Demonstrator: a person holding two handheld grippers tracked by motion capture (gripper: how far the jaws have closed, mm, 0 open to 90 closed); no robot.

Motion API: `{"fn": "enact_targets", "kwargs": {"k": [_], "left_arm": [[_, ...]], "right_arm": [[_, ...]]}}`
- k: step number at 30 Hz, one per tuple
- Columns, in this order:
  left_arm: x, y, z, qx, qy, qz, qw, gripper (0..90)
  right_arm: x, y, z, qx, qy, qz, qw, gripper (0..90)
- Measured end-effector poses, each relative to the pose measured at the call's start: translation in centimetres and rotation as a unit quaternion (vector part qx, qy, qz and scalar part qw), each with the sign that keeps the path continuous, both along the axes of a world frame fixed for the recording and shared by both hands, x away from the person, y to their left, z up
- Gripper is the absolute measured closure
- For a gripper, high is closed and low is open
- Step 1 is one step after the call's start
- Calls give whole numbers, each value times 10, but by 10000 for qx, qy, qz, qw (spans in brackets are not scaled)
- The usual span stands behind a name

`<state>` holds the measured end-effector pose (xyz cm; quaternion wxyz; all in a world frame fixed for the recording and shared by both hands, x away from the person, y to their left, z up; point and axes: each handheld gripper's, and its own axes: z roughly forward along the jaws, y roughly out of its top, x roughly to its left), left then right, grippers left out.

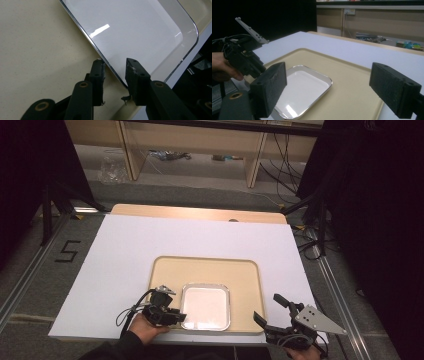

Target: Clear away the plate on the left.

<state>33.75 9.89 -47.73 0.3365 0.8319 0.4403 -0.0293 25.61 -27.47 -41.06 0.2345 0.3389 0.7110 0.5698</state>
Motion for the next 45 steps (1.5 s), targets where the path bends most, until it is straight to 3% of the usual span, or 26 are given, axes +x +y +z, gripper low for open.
{"fn": "enact_targets", "kwargs": {"k": [2,3,4,5,7,8,11,14,17,18,20,23,27,28,30,31,32,37,41,42,43,45], "left_arm": [[0,0,0,34,-6,-52,10000,676],[0,0,0,34,-6,-52,10000,676],[1,0,0,40,-3,-90,10000,676],[1,0,0,4,-44,-136,9999,676],[1,0,0,9,-47,-143,9999,675],[1,-1,0,-47,-41,-65,10000,674],[0,0,0,33,-18,-120,9999,668],[1,0,0,-47,-36,-189,9998,650],[1,0,1,-15,-30,-223,9997,623],[1,1,1,-68,-25,-183,9998,611],[2,2,2,-112,-50,-137,9998,598],[2,4,4,-146,-53,-88,9998,571],[3,8,9,-198,-166,-5,9997,498],[3,12,12,-205,-291,-78,9993,492],[2,12,14,-361,-366,107,9986,445],[2,12,14,-361,-366,107,9986,422],[3,14,17,-330,-502,96,9981,400],[2,17,21,-353,-649,237,9970,288],[1,23,26,-433,-772,356,9954,233],[0,24,27,-531,-759,480,9945,220],[0,28,29,-610,-876,491,9931,208],[0,30,30,-612,-942,502,9924,170]], "right_arm": [[0,1,0,88,-65,-7,9999,152],[0,0,0,2,2,12,10000,153],[1,3,-2,165,-52,1,9999,153],[0,0,0,-18,1,24,10000,153],[0,1,0,85,-56,-15,9999,153],[0,0,0,-8,1,11,10000,153],[1,1,-1,86,-64,-4,9999,152],[0,0,0,-1,-1,1,10000,153],[0,1,0,91,-43,-17,9999,153],[0,0,0,-2,5,-1,10000,153],[0,1,0,79,-40,-21,10000,152],[0,0,0,6,3,-4,10000,153],[0,0,0,33,-10,-14,10000,153],[0,0,0,-4,4,1,10000,153],[1,1,-1,112,-49,-1,9999,153],[1,1,-1,112,-49,-1,9999,153],[0,0,0,-6,4,13,10000,153],[0,1,0,54,-29,-43,10000,153],[0,0,0,37,-15,-7,10000,153],[0,1,0,50,-32,-41,10000,153],[1,1,-1,81,-60,7,9999,153],[0,1,0,95,-46,-6,9999,153]]}}
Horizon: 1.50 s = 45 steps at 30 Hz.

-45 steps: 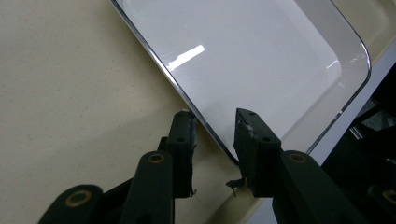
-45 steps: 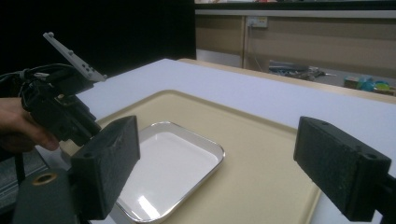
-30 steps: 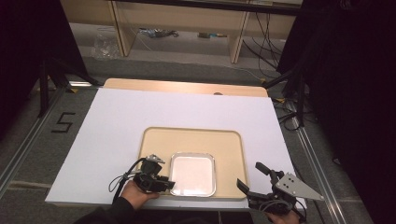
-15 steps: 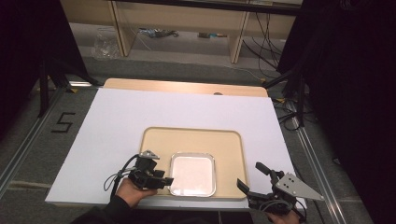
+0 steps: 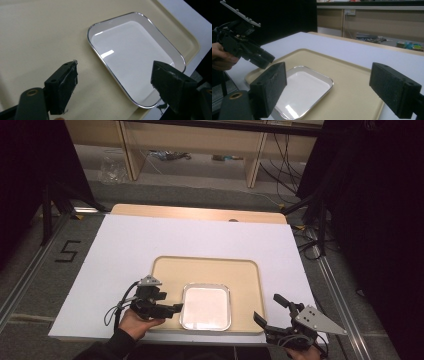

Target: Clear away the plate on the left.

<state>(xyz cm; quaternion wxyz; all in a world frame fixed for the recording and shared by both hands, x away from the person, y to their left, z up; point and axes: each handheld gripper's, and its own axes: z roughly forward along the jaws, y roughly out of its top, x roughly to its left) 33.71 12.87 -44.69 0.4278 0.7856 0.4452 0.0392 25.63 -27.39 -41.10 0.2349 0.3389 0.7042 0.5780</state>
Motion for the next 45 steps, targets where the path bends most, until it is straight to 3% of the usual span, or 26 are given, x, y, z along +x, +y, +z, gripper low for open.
{"fn": "enact_targets", "kwargs": {"k": [1,3,6,7,9,10,12,17,21,27,34,36,45], "left_arm": [[-2,3,3,-44,-128,47,9999,161],[-5,5,6,-185,-206,97,9996,158],[-7,7,7,-167,-332,71,9993,155],[-9,8,8,-190,-433,62,9989,154],[-10,10,10,-161,-471,-6,9988,154],[-12,11,10,-194,-583,35,9981,152],[-13,12,11,-212,-604,80,9979,152],[-15,21,14,-360,-779,197,9961,153],[-16,27,15,-312,-799,292,9959,153],[-20,35,20,-265,-1121,332,9928,153],[-24,42,24,-314,-1354,401,9895,154],[-25,43,24,-347,-1346,504,9890,154],[-29,47,25,-373,-1432,500,9877,156]], "right_arm": [[-1,-1,1,-92,51,26,9999,152],[0,0,0,-8,-12,15,10000,153],[0,-1,0,-108,63,30,9999,153],[1,2,-1,47,20,39,10000,153],[1,2,-1,61,17,41,10000,153],[1,2,-1,63,18,43,10000,153],[0,1,0,-57,65,51,9999,153],[1,0,0,-72,59,57,9999,152],[0,0,0,-84,71,54,9999,153],[0,0,0,-81,72,53,9999,153],[0,0,0,-72,66,48,9999,153],[0,0,0,-81,71,52,9999,153],[0,0,0,-83,65,49,9999,153]]}}
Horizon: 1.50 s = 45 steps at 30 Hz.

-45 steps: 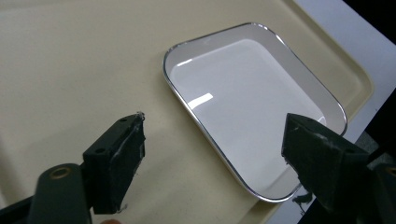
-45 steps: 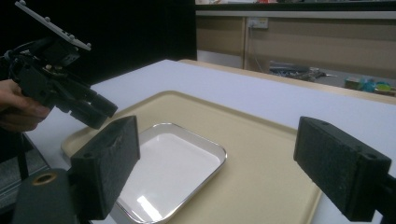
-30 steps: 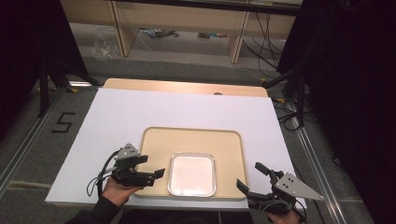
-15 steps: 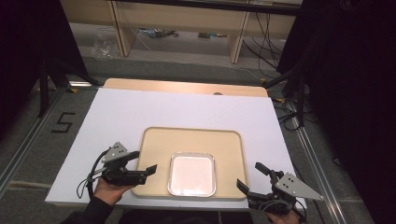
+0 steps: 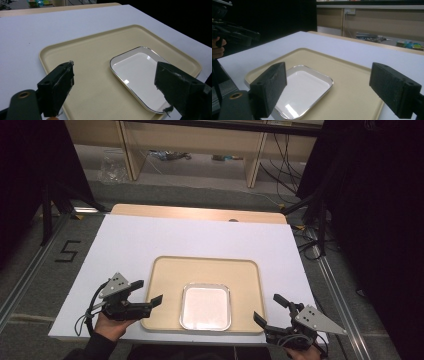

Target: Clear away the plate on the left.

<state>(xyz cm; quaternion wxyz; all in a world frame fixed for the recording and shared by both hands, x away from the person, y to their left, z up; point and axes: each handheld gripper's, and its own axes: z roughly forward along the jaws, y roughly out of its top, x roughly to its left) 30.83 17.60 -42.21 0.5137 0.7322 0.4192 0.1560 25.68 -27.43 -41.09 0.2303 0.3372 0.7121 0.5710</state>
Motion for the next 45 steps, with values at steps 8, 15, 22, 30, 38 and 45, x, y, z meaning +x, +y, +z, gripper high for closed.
{"fn": "enact_targets", "kwargs": {"k": [8,15,22,30,38,45], "left_arm": [[-5,3,0,26,-71,-77,9999,156],[-10,3,-1,31,-137,-105,9998,155],[-16,5,-1,16,-175,-117,9998,155],[-22,9,-4,140,-156,-218,9995,156],[-35,14,-6,103,16,-102,9999,158],[-43,11,-6,175,2,-156,9997,157]], "right_arm": [[0,1,0,23,-3,-2,10000,153],[0,1,0,22,-3,-1,10000,153],[0,0,0,13,-1,6,10000,153],[0,1,0,28,-3,-7,10000,153],[0,0,0,9,24,-25,10000,152],[1,0,-1,13,38,-41,10000,153]]}}
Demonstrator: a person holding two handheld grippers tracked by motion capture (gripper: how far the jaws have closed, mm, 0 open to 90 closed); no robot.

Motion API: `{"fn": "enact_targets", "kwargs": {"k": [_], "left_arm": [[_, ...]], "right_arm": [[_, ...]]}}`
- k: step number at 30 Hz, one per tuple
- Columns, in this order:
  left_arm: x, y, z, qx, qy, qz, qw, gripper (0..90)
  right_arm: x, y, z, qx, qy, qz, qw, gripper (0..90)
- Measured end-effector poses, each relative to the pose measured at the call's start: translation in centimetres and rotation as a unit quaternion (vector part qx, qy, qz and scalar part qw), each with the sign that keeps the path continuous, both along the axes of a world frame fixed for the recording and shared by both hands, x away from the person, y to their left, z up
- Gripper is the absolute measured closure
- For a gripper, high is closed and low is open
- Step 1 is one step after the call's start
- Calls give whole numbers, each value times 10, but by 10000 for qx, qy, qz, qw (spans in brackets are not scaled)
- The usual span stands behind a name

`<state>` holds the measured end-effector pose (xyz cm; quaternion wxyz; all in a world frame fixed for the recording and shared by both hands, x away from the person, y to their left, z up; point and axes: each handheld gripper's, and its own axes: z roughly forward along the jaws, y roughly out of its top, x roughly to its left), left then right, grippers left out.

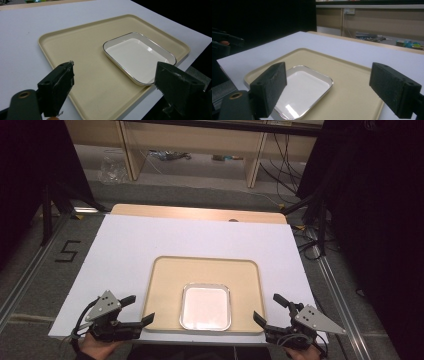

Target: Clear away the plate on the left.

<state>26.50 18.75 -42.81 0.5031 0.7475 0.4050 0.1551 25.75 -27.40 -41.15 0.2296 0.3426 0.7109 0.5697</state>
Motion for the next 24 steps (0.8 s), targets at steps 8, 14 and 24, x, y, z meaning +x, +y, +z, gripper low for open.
{"fn": "enact_targets", "kwargs": {"k": [8,14,24], "left_arm": [[-6,-3,0,125,11,-90,9999,157],[-4,-1,-1,181,-4,-88,9998,157],[-3,-2,-1,165,35,-14,9999,157]], "right_arm": [[0,0,0,-3,-24,14,10000,153],[0,0,0,9,-9,11,10000,153],[0,0,0,9,2,20,10000,153]]}}
